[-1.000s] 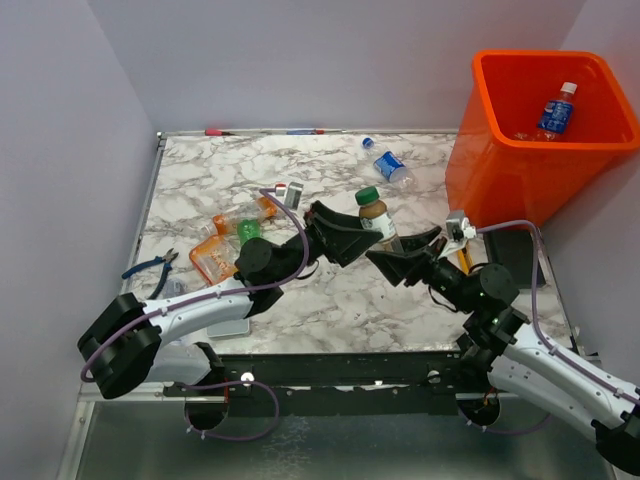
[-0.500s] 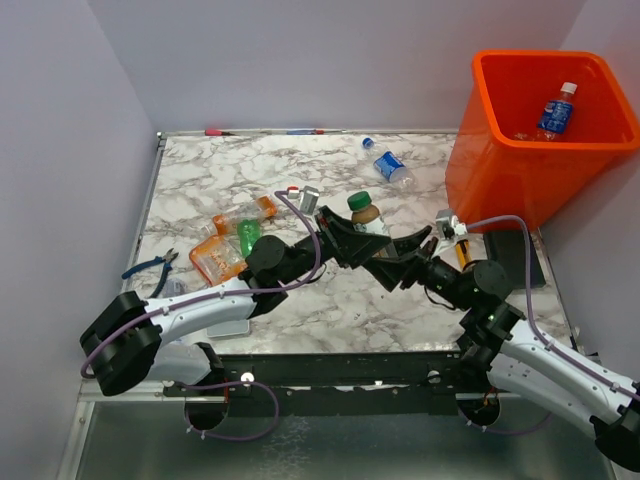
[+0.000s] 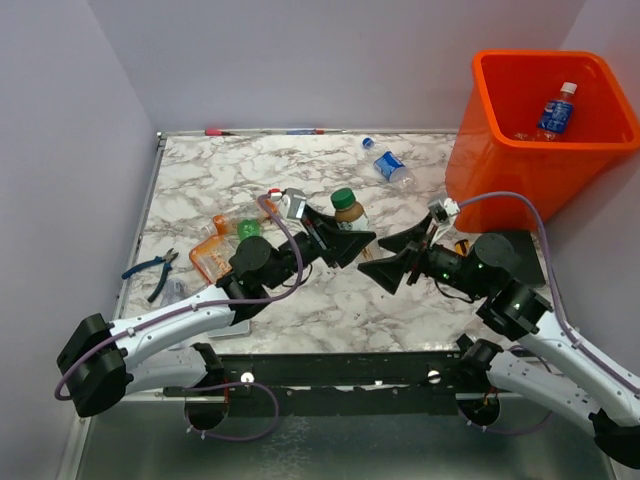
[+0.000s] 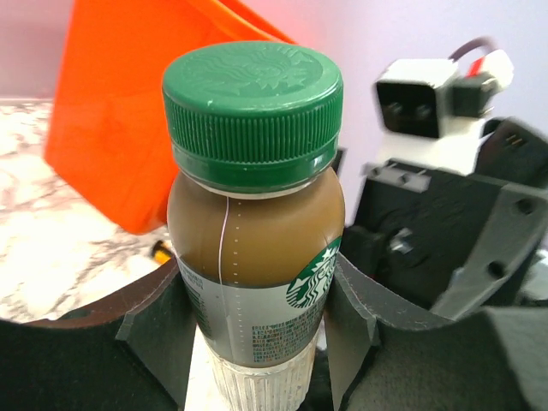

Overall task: Put the plastic bottles in the bin
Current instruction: Pick up the plastic bottle from the corner of the board.

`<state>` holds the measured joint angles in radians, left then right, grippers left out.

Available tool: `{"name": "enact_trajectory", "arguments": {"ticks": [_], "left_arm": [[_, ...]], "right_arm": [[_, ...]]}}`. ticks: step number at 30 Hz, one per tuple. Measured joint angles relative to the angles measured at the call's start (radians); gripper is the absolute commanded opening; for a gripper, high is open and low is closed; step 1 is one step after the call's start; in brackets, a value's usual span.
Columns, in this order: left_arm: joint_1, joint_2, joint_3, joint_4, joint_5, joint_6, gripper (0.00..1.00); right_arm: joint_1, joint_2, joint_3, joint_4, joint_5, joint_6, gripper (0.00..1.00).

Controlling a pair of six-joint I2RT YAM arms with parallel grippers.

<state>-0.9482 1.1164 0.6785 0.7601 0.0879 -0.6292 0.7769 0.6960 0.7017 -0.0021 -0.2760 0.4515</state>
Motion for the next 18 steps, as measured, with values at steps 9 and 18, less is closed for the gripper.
{"name": "enact_trajectory", "arguments": {"ticks": [9,18], "left_arm": [[0.081,-0.122,0.068,-0.303,0.057,0.235,0.00],[0.083,-0.134,0.133,-0.546,0.336,0.412,0.00]], "right_arm": [[0.000,-0.051,0.148,-0.219,0.075,-0.087,1.00],[0.000,0.019,0.282,-0.113,0.115,-0.013,0.98]]}}
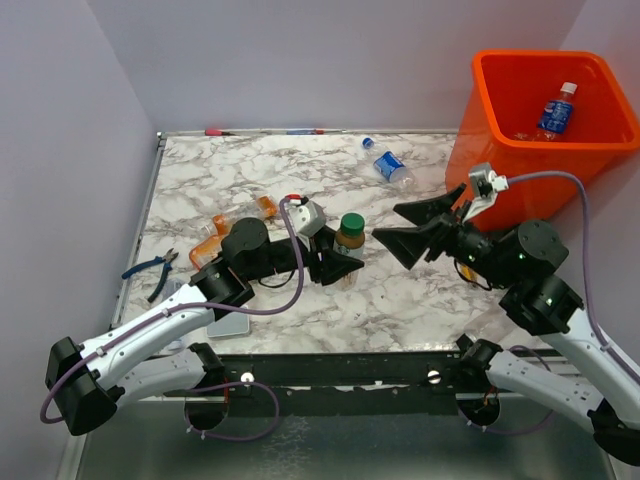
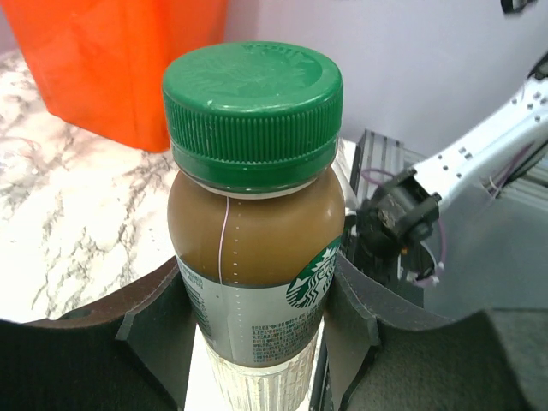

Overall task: Put the plastic bottles in the bin
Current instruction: Pick up the plastic bottle from the corner of the board.

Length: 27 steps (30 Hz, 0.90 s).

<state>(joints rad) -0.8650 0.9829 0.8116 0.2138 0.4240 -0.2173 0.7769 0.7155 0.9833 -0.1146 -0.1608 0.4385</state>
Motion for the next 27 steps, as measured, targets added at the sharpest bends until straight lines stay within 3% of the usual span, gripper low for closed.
{"name": "enact_trajectory", "arguments": {"ticks": [10,15,20,21,22,23,24,26,27], "left_arm": [[0.000,0.009,0.033,-0.075,0.055,0.010,0.00],[0.000,0.027,0.039,-0.084,0.057,0.002,0.00],[0.001,0.048,0.045,-0.089,0.059,-0.007,0.00],[0.001,0.048,0.045,-0.089,0.060,-0.010,0.04],[0.002,0.048,0.045,-0.090,0.060,-0.015,0.19],[0.002,0.048,0.045,-0.090,0.060,-0.017,0.43],[0.004,0.048,0.045,-0.090,0.059,-0.020,0.61],[0.004,0.048,0.045,-0.090,0.056,-0.022,0.96],[0.004,0.046,0.045,-0.090,0.052,-0.024,0.99]], "right_arm": [[0.000,0.218,0.080,-0.004,-0.127,0.021,0.87],[0.000,0.247,0.091,-0.039,-0.140,0.015,0.62],[0.000,0.246,0.089,-0.034,-0.141,0.030,0.30],[0.000,0.246,0.087,-0.030,-0.140,0.031,0.22],[0.000,0.246,0.084,-0.027,-0.141,0.034,0.15],[0.000,0.247,0.083,-0.022,-0.142,0.034,0.06],[0.000,0.248,0.081,-0.020,-0.142,0.034,0.01],[0.000,0.249,0.081,-0.017,-0.140,0.034,0.00],[0.000,0.249,0.081,-0.018,-0.137,0.034,0.00]]}}
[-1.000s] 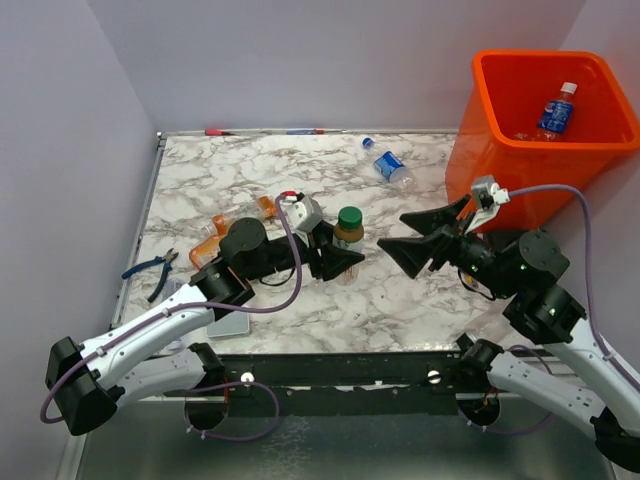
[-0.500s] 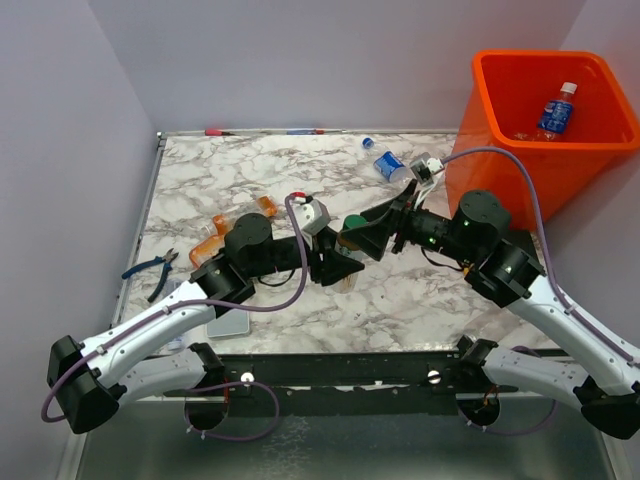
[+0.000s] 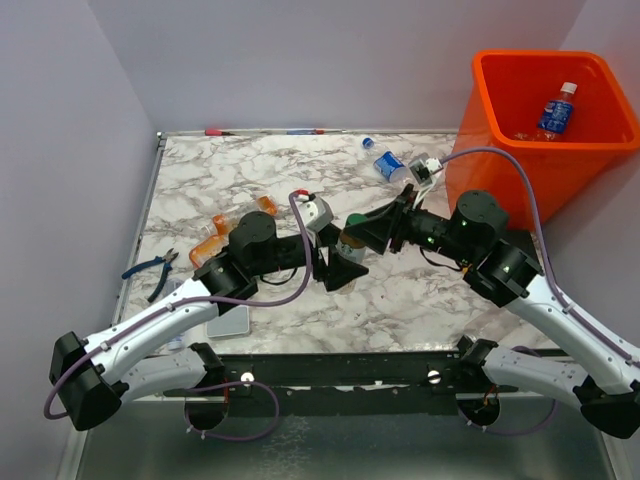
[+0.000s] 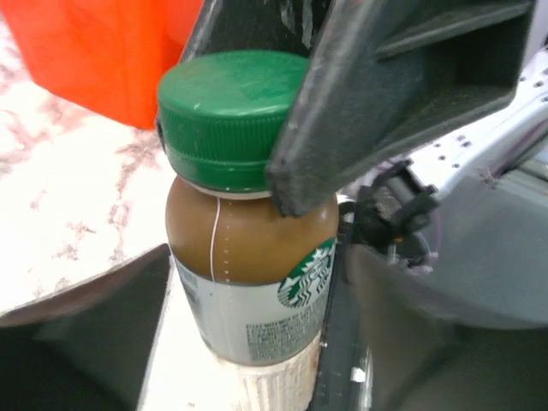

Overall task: Put the plastic bottles in the bin
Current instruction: Pick up the plastic bottle from the corner of the board, then place the plastic bottle in the trash bin.

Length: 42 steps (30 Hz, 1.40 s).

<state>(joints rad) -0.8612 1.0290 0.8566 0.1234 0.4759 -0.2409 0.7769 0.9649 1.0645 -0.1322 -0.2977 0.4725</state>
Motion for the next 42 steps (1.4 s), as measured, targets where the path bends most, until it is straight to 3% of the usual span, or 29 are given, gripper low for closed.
{"name": "enact_trajectory", "arguments": {"ticks": [5,8,11,14,17,20,22,26,31,37,42], "left_arm": [[-0.002,-0.071,-0.022,0.003,-0.124,0.009,0.99],[-0.002,-0.168,-0.070,0.010,-0.266,0.030,0.99],[-0.002,-0.248,-0.123,0.024,-0.416,0.051,0.99],[-0.002,-0.298,-0.199,0.049,-0.575,0.065,0.99],[-0.002,-0.316,-0.264,0.058,-0.673,0.064,0.99],[-0.002,-0.319,-0.308,0.058,-0.740,0.057,0.99],[-0.002,-0.318,-0.317,0.053,-0.778,0.051,0.99],[-0.002,-0.316,-0.315,0.052,-0.824,0.039,0.99],[-0.002,-0.317,-0.314,0.014,-0.857,0.002,0.99],[-0.002,-0.338,-0.314,0.001,-0.865,-0.036,0.99],[-0.002,-0.338,-0.314,0.000,-0.865,-0.048,0.99]], "right_arm": [[0.001,-0.001,0.071,-0.123,0.111,-0.046,0.00],[0.001,0.018,0.267,-0.250,0.288,-0.130,0.00],[0.001,0.045,0.502,-0.254,0.552,-0.261,0.00],[0.001,0.058,0.599,-0.109,0.838,-0.451,0.00],[-0.013,0.092,0.597,0.199,1.070,-0.724,0.00],[-0.100,0.214,0.637,0.473,1.186,-0.960,0.00],[-0.214,0.314,0.695,0.571,1.230,-1.039,0.00],[-0.459,0.496,0.761,0.604,1.294,-1.032,0.00],[-0.665,0.643,0.805,0.596,1.387,-0.942,0.00],[-0.790,0.716,0.857,0.497,1.431,-0.820,0.00],[-0.824,0.719,0.787,0.447,1.435,-0.759,0.00]]}}
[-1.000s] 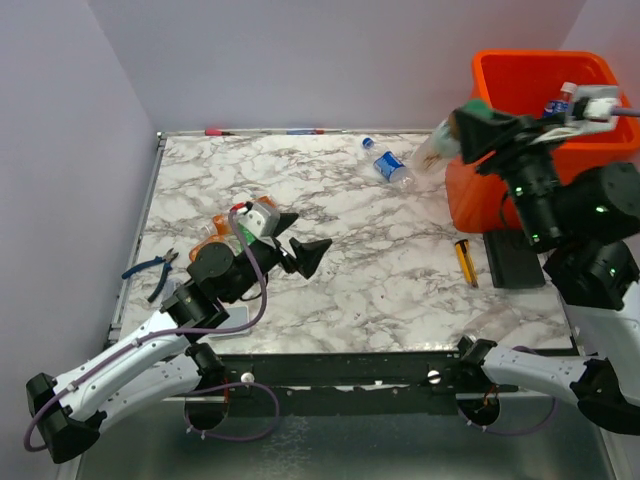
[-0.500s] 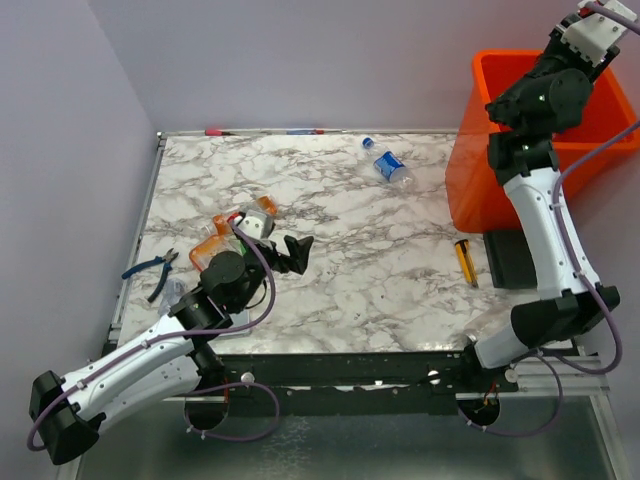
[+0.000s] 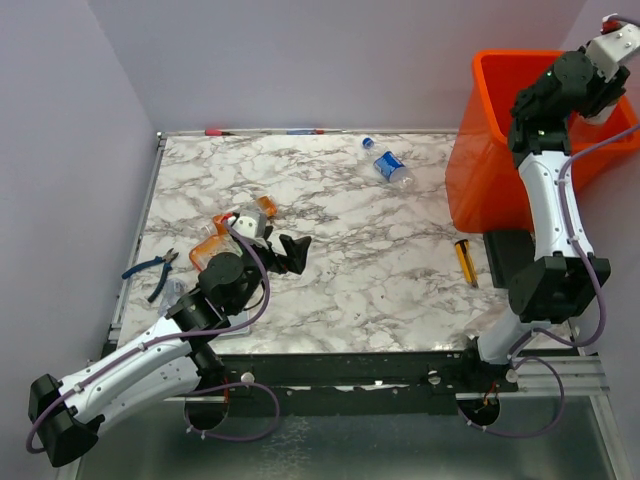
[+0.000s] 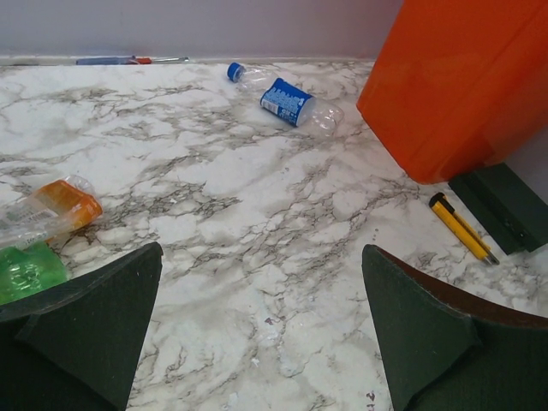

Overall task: Put the plastic bottles in the bin
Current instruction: Place the plastic bottle in the trash bin.

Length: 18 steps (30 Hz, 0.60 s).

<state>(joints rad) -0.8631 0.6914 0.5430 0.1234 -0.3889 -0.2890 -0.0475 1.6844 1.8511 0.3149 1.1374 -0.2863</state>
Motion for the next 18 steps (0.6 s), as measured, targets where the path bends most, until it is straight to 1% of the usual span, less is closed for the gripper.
{"name": "enact_trajectory", "arguments": {"ticks": [1,2,3,4,6,8,12,13,16,18], "left_arm": [[0.000,0.000,0.000,0.000,0.000,-0.001,0.99],[0.000,0.001,0.000,0.000,0.000,-0.002,0.99],[0.000,0.001,0.000,0.000,0.000,-0.002,0.99],[0.000,0.002,0.000,0.000,0.000,-0.002,0.99],[0.000,0.003,0.000,0.000,0.000,-0.002,0.99],[0.000,0.006,0.000,0.000,0.000,-0.002,0.99],[0.000,0.018,0.000,0.000,0.002,-0.002,0.99],[0.000,0.022,0.000,-0.001,0.003,-0.002,0.99],[0.000,0.034,0.000,-0.001,0.004,-0.002,0.99],[0.000,0.042,0.000,-0.002,0.004,-0.002,0.99]], "right_arm": [[0.000,0.000,-0.019,-0.021,-0.001,0.016,0.01],[0.000,0.001,-0.037,-0.045,-0.002,0.033,0.04],[0.000,0.001,-0.056,-0.071,-0.004,0.053,0.13],[0.000,0.001,-0.074,-0.098,-0.006,0.075,0.25],[0.002,0.001,-0.098,-0.156,-0.016,0.121,0.56],[0.002,0.001,-0.109,-0.211,-0.033,0.169,0.80],[0.002,-0.004,-0.098,-0.307,-0.080,0.268,0.98],[0.002,-0.004,-0.084,-0.332,-0.095,0.293,1.00],[0.004,-0.009,-0.022,-0.394,-0.143,0.360,1.00],[0.016,-0.031,0.011,-0.406,-0.176,0.393,1.00]]}}
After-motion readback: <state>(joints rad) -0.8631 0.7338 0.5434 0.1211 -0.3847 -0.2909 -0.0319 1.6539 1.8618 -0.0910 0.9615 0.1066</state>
